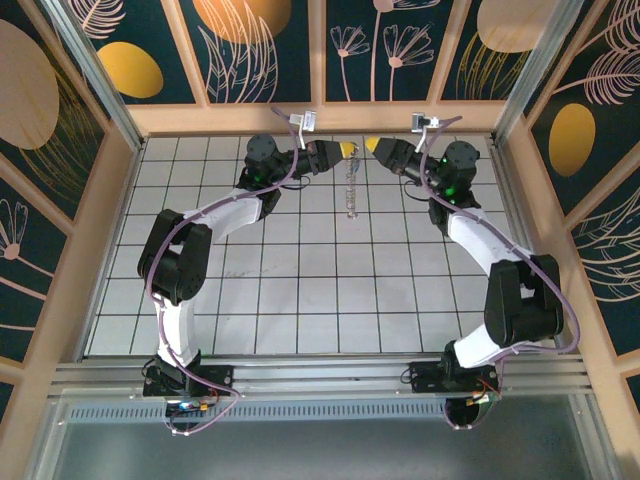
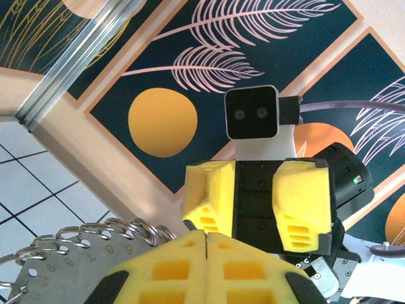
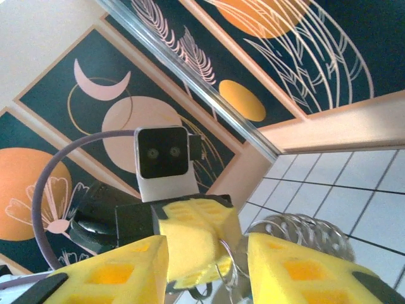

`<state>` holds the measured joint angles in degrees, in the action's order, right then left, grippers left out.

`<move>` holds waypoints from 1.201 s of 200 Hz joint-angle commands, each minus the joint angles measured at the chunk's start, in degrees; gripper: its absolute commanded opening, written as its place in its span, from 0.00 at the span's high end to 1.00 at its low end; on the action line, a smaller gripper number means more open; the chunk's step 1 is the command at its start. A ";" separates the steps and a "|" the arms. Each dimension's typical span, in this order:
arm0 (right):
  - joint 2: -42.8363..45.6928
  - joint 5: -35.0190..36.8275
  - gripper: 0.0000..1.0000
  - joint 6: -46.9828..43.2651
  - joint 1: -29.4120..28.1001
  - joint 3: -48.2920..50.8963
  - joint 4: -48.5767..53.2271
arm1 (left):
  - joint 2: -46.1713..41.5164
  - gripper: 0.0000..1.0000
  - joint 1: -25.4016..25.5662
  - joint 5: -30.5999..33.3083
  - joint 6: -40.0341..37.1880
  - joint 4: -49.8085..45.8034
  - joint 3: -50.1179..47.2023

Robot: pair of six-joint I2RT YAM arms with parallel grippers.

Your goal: Put the keys on the keyring

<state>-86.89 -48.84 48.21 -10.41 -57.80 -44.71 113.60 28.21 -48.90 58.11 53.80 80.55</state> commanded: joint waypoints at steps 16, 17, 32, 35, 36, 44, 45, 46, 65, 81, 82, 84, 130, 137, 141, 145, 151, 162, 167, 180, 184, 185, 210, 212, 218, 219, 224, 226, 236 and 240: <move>5.49 2.15 0.62 -4.78 0.94 3.04 2.84 | -1.82 1.00 0.36 -1.13 -1.25 2.67 2.09; 5.58 2.21 0.62 -4.87 1.02 3.13 2.90 | -1.90 1.00 0.36 -1.12 -1.29 2.65 2.12; 7.08 3.49 0.62 -6.32 1.09 5.09 3.80 | -2.17 1.00 0.35 -1.11 -1.56 2.33 2.15; 7.36 3.75 0.62 -6.55 1.05 5.54 3.89 | -2.20 1.00 0.36 -1.17 -1.62 2.28 2.15; 7.44 3.80 0.62 -6.59 1.03 5.70 3.86 | -2.22 1.00 0.36 -1.14 -1.70 2.23 2.11; 8.21 4.38 0.62 -7.10 1.02 6.87 3.81 | -2.32 1.00 0.36 -1.21 -1.76 1.99 2.21; 8.27 4.46 0.62 -7.22 1.01 7.07 3.83 | -2.33 1.00 0.36 -1.20 -1.81 2.00 2.18; 8.42 4.55 0.62 -7.23 1.01 7.21 3.79 | -2.37 1.00 0.36 -1.24 -1.83 1.96 2.21; 9.95 5.29 0.62 -7.95 1.09 10.33 2.65 | -2.83 1.00 0.36 -1.29 -2.06 1.58 2.32; 10.84 5.10 0.62 -7.87 1.10 12.66 0.77 | -3.03 1.00 0.36 -1.35 -2.06 1.37 2.41; 10.85 5.09 0.62 -7.87 1.10 12.77 0.63 | -3.03 1.00 0.31 -1.36 -2.05 1.38 2.41; 10.97 4.96 0.62 -7.84 1.05 12.99 0.38 | -3.10 1.00 0.35 -1.41 -2.10 1.39 2.41; 11.79 2.71 0.62 -9.12 0.43 16.40 -2.81 | -3.83 1.00 0.36 -1.91 -1.94 1.48 2.24; 11.68 2.68 0.62 -9.51 0.18 16.42 -2.71 | -3.82 1.00 0.36 -1.99 -1.86 1.47 2.24; 11.59 2.70 0.62 -9.69 0.00 16.34 -2.74 | -3.83 1.00 0.36 -2.05 -1.78 1.56 2.32; 11.49 2.76 0.62 -9.91 -0.03 16.28 -2.56 | -3.83 1.00 0.34 -2.17 -1.70 1.65 2.32; 11.20 2.83 0.62 -10.34 -0.21 16.00 -2.12 | -3.74 1.00 0.36 -2.36 -1.51 1.82 2.28; 10.64 3.03 0.62 -11.14 -0.50 15.26 -1.50 | -3.72 1.00 0.35 -2.65 -1.12 2.24 2.31; 10.25 2.97 0.62 -11.35 -0.61 14.89 -1.27 | -3.72 1.00 0.34 -2.71 -0.88 2.49 2.41; 9.42 2.70 0.62 -11.78 -0.75 13.94 -1.37 | -3.43 1.00 0.36 -3.21 0.16 3.50 2.54; 9.19 2.65 0.62 -11.88 -0.85 13.59 -1.28 | -3.32 1.00 0.36 -3.29 0.63 3.97 2.59; 9.11 2.63 0.62 -11.94 -0.84 13.50 -1.27 | -3.31 1.00 0.36 -3.30 0.70 4.09 2.59; 7.56 2.01 0.61 -13.01 -1.29 11.33 -0.84 | -2.54 1.00 0.31 -4.19 3.78 7.06 3.04; 7.47 2.00 0.61 -13.15 -1.30 11.16 -0.72 | -2.45 1.00 0.35 -4.25 3.99 7.31 3.10; 7.08 1.91 0.61 -13.50 -1.51 10.72 -0.43 | -2.34 1.00 0.36 -4.42 4.55 7.88 3.30; 7.00 1.91 0.61 -13.58 -1.52 10.62 -0.36 | -2.29 1.00 0.36 -4.43 4.64 7.93 3.34; 6.72 1.91 0.61 -13.77 -1.61 10.17 -0.27 | -2.17 1.00 0.36 -4.55 5.01 8.20 3.51; 6.58 1.80 0.61 -13.82 -1.62 10.08 -0.22 | -2.09 1.00 0.36 -4.56 5.18 8.30 3.54; 5.79 1.35 0.61 -14.01 -1.77 9.30 -0.29 | -1.94 1.00 0.35 -4.77 5.63 8.68 3.86; 5.50 1.17 0.61 -14.02 -1.87 9.01 -0.37 | -1.90 1.00 0.35 -4.87 5.81 8.81 3.99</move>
<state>-79.88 -45.58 36.42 -11.51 -45.54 -43.46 112.42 28.21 -52.34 61.14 56.49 81.71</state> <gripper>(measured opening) 0.391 0.050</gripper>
